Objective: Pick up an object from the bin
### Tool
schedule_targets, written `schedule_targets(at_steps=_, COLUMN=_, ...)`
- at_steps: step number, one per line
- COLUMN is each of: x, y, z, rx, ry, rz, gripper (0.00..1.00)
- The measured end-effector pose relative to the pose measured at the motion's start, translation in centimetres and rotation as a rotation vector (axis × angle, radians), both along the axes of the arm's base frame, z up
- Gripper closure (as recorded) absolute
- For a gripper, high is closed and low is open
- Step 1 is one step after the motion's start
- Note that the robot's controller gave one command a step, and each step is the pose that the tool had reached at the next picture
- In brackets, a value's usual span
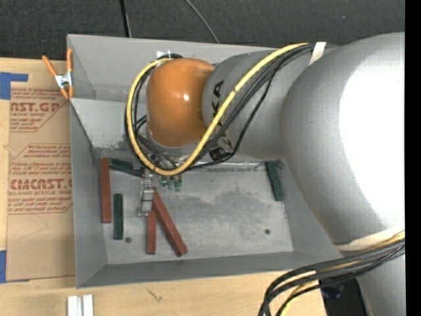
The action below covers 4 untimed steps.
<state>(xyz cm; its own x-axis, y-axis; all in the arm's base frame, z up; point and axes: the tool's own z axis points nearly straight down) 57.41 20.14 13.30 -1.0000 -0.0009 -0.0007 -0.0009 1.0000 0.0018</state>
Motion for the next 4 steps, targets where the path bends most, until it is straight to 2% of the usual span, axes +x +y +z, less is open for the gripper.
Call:
schedule_targets(at_steps=1, x=-1.1, y=-1.7, z=-0.6, rx=0.002, ry=-0.005, rz=0.065, gripper=0.0)
schedule_targets(at_steps=2, x=-5.4, y=-4.2, z=-1.4, rx=-0.003, ry=0.0, rz=0.25, gripper=0.0)
schedule_targets(at_steps=3, x=-5.2, y=-5.4, z=-6.1, rx=0.001, ry=-0.01, rz=0.35, gripper=1.0)
schedule_targets(at_steps=4, x=-5.5, y=-5.5, z=-6.3, rx=0.0, ry=-0.001, rz=0.351, gripper=0.0)
